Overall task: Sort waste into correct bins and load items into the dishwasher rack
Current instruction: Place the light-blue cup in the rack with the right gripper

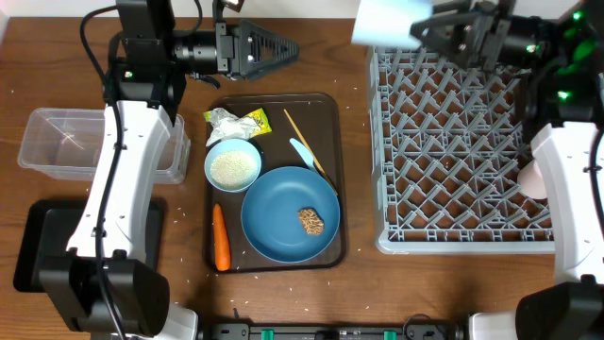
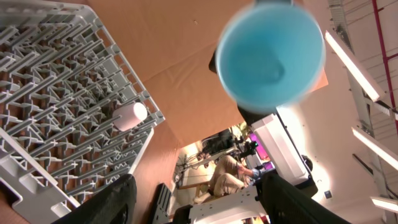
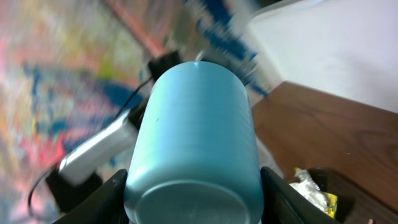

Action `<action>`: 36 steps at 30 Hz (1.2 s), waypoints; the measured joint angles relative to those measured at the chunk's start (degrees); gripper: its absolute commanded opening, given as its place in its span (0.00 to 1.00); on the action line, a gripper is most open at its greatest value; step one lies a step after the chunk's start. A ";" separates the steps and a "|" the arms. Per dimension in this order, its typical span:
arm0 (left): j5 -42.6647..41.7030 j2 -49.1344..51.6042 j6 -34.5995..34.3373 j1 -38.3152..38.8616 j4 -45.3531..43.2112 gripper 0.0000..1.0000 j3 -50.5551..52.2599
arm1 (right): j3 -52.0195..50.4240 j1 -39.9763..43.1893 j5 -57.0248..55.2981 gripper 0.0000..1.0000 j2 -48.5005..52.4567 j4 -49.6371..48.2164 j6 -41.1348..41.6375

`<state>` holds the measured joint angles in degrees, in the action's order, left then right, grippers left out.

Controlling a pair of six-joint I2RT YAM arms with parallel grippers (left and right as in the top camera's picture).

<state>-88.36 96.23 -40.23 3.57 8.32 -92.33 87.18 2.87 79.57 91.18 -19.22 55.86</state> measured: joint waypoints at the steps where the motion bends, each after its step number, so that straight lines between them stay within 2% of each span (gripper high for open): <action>1: 0.00 0.00 0.02 0.02 0.00 0.66 0.00 | -0.02 0.52 -1.46 0.41 0.00 0.57 1.01; 6: 0.02 0.00 -0.02 0.07 0.02 0.66 0.00 | 0.00 2.71 -12.17 0.42 0.00 7.58 3.43; 9: 0.02 0.00 -0.07 0.07 0.00 0.66 0.00 | 0.09 3.28 -19.30 0.43 -0.02 15.30 1.40; 22: 0.00 0.00 -0.26 0.07 0.02 0.66 0.00 | 1.07 6.05 -62.71 0.43 0.00 62.53 -23.50; 28: 0.00 0.00 -0.26 0.07 0.02 0.66 0.00 | 6.21 9.94 -71.93 0.44 0.04 77.79 -30.73; 36: 0.00 0.00 -0.24 0.07 -0.02 0.66 0.00 | 7.06 14.60 -75.80 0.44 0.07 85.77 -35.98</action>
<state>-88.36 96.23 -40.47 3.64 8.29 -92.33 94.24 17.47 3.77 91.24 66.54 19.88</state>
